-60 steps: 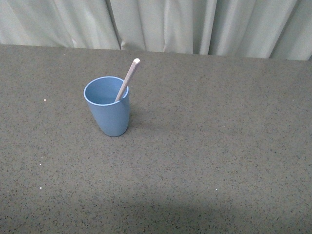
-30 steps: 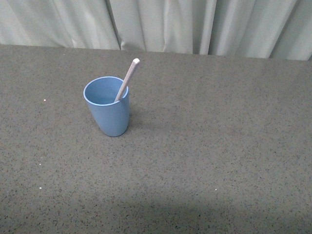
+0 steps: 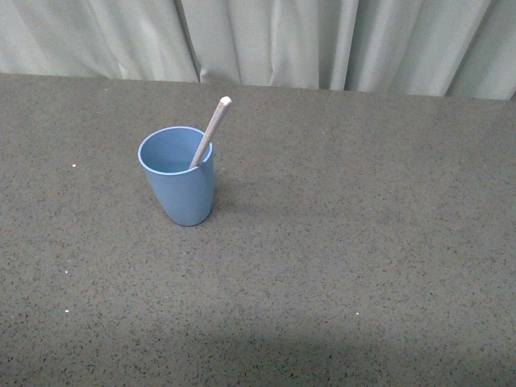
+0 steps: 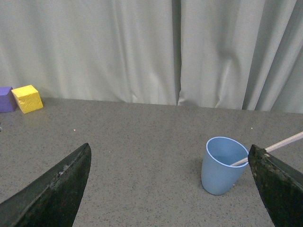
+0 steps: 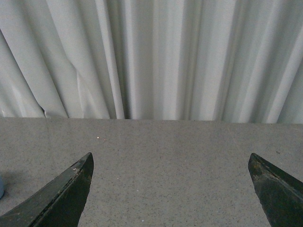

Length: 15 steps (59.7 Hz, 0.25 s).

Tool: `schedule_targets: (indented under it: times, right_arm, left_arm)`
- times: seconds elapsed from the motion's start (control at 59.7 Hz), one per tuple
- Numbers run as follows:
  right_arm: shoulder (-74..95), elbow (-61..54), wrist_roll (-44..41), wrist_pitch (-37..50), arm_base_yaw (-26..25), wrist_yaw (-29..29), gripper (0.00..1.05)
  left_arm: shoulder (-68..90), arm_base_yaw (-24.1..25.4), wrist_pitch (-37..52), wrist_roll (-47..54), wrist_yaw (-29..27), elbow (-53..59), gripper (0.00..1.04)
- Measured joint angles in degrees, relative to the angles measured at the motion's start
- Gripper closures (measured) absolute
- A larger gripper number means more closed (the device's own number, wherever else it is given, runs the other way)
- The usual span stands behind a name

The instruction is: Transfer chopsticks to blue cup

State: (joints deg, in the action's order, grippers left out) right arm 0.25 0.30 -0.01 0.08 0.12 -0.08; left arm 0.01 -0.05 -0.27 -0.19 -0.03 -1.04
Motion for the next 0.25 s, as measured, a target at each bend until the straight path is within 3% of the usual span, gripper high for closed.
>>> schedule_targets:
  times: [0.251]
  right_arm:
    - [0.0,0.0,0.0,0.0,0.0,0.0,0.09]
  left_arm:
    - [0.0,0.0,0.0,0.0,0.0,0.0,0.07]
